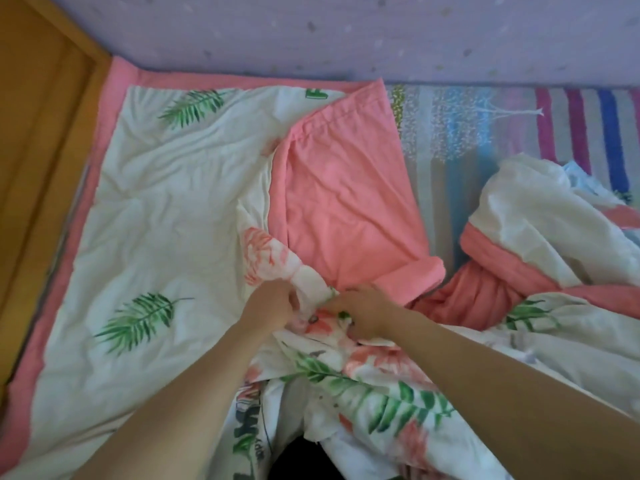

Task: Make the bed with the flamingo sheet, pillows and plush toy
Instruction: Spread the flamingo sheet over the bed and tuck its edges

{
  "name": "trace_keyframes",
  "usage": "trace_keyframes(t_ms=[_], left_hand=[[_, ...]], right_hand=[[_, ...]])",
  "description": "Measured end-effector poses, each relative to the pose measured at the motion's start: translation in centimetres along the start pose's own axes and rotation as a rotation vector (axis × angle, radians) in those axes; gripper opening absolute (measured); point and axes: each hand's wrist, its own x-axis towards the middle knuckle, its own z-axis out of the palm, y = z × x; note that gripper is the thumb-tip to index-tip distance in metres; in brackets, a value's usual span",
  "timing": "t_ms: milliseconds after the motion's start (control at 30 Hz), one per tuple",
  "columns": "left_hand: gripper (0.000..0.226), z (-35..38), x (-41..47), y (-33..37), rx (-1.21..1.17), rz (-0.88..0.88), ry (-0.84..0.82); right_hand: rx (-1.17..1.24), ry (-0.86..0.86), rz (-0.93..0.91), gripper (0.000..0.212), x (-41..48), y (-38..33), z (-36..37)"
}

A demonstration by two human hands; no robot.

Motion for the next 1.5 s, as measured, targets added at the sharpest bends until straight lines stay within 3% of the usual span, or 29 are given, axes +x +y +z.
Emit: trace_keyframes(t_ms=[67, 133, 233, 333, 400, 467, 533, 600, 633, 700, 800, 833, 967, 1067, 1200, 1300, 1367, 1500], left_hand=[[0.022, -1.1, 0.8, -0.7, -0.044, 0.105, 0.408], [0.019, -2.2, 2.2, -0.9, -0.079, 0.281, 0.571], [0.038, -2.7, 4.7, -1.0, 0.218, 0.446, 0.404], [0.037, -2.4, 5.2, -1.9, 0.638, 0.326, 0.147], [0.033, -2.5, 4.8, -2.2, 0.76, 0.193, 0.087], [0.031, -2.7, 4.3, -2.8, 0.72, 0.057, 0.106], [0.027, -2.9, 3.7, -4.1, 0.683, -0.004, 0.178], [0.021, -3.3, 2.5, -5.4, 0.641, 0.011, 0.304], [0.019, -3.3, 2.0, -5.7, 0.633, 0.025, 0.355], [0.023, -3.3, 1.3, -6.1, 0.643, 0.007, 0.304], [0.03, -2.6, 1.2, -7.1, 0.458, -0.081, 0.073], [0.03, -2.5, 1.6, -7.5, 0.387, -0.091, 0.064], [0.024, -3.2, 3.3, -6.2, 0.124, -0.197, 0.111], [0.056, -2.1, 3.7, -3.9, -0.001, -0.261, 0.033], [0.052, 0.1, 2.7, -2.2, 0.269, -0.252, 0.151], [0.045, 0.3, 3.1, -2.4, 0.236, -0.239, 0.186], [0.04, -0.2, 3.4, -2.8, 0.08, -0.185, 0.193], [0.025, -2.4, 2.0, -1.7, -0.294, 0.032, 0.281]], right_hand=[[0.092, -0.224, -0.125, 0.07, 0.0, -2.1, 0.1], [0.335, -0.378, -0.146, 0.068, -0.4, -4.2, 0.1], [0.544, -0.472, -0.124, 0.063, -0.5, -5.5, 0.6], [0.646, -0.341, -0.065, 0.039, -0.6, -4.7, 0.0], [0.742, -0.16, 0.032, 0.032, -0.7, -3.7, -0.6], [0.774, 0.069, 0.159, 0.031, -0.4, -2.5, -0.9], [0.549, 0.276, 0.255, 0.027, 0.1, -1.1, -0.9], [0.41, 0.356, 0.323, 0.03, 0.7, -0.4, -0.9], [0.392, 0.344, 0.325, 0.034, 1.1, -0.5, -0.8], [0.345, 0.221, 0.193, 0.042, 2.2, -1.6, -0.3], [0.335, -0.063, 0.003, 0.093, 3.1, -4.8, 1.9], [0.296, -0.13, -0.013, 0.1, 3.1, -5.6, 2.7], [0.08, -0.156, -0.05, 0.092, 2.3, -7.2, 4.5], [0.186, -0.044, -0.039, 0.068, 2.0, -6.4, 3.9], [0.248, 0.101, 0.044, 0.04, 1.3, -4.7, 2.4], [0.318, 0.231, 0.131, 0.041, 1.2, -3.8, 2.2], [0.398, 0.32, 0.207, 0.056, 1.4, -3.5, 2.3], [0.643, 0.291, 0.29, 0.113, 2.8, -3.6, 3.5]])
